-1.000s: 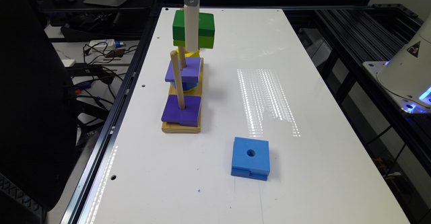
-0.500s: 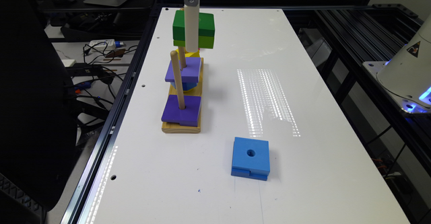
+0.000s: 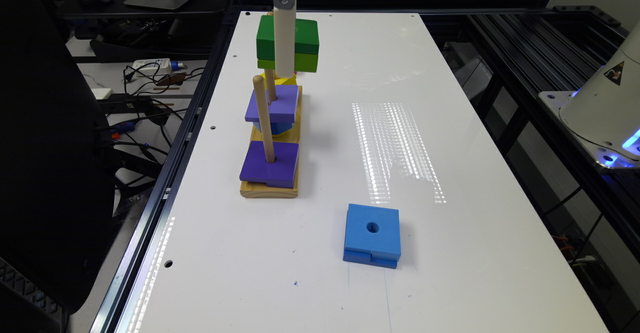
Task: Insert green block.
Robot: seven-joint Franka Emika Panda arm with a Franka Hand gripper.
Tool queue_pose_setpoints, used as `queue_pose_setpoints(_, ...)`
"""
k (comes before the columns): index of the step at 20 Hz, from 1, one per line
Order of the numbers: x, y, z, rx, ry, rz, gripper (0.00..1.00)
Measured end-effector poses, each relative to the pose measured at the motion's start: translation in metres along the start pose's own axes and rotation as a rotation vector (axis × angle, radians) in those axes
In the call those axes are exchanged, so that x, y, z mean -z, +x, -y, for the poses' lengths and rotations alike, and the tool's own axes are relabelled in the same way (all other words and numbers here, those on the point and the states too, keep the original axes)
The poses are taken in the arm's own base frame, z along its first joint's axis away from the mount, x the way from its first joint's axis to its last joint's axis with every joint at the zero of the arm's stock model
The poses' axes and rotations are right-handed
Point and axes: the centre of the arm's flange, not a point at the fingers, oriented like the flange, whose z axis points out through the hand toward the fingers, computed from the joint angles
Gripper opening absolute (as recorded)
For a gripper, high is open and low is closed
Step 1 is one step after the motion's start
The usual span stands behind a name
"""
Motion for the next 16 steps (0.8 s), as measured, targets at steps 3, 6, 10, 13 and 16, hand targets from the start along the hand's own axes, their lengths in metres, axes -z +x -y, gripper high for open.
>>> queue_pose_setpoints(3,0.0000,0.0000,0.0000,0.000,0.000,0.000,0.00)
queue_pose_setpoints(6,0.0000,0.0000,0.0000,0.000,0.000,0.000,0.00)
queue_pose_setpoints(10,0.0000,0.0002,-0.0001,0.000,0.000,0.000,0.00)
queue_pose_setpoints(13,0.0001,0.0032,-0.0021,-0.003,0.000,-0.001,0.00)
queue_pose_setpoints(16,0.0002,0.0070,-0.0046,-0.005,0.000,-0.001,0.00)
